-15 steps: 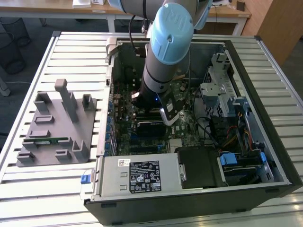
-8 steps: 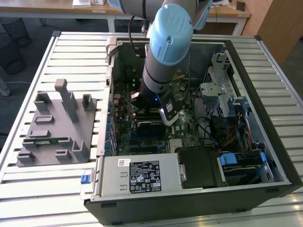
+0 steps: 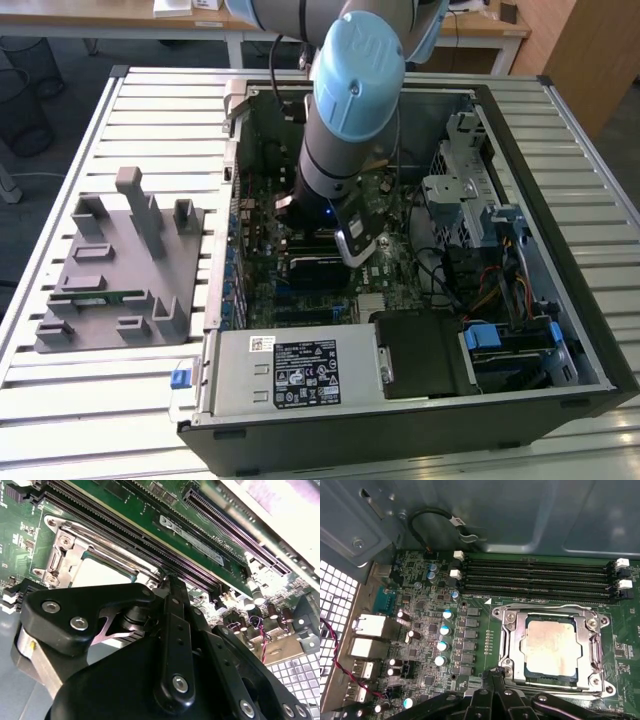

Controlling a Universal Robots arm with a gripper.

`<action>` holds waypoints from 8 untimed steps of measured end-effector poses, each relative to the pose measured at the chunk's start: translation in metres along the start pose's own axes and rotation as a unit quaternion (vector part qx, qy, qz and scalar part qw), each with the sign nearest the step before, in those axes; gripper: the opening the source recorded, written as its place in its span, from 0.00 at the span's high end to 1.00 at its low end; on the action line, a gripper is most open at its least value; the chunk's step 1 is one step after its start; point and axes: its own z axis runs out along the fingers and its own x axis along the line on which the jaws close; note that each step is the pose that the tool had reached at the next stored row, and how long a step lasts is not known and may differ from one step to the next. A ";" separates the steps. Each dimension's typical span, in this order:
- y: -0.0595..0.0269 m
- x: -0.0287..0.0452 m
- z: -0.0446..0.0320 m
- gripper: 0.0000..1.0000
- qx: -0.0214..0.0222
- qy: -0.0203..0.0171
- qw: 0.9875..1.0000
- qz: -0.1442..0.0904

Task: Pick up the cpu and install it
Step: 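Install the second cpu locking lever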

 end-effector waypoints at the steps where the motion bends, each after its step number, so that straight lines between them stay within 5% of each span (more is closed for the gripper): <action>1: -0.0001 0.0002 0.0003 0.89 0.000 0.000 1.000 0.000; 8: 0.0003 0.0010 0.0019 0.89 0.000 0.000 1.000 0.000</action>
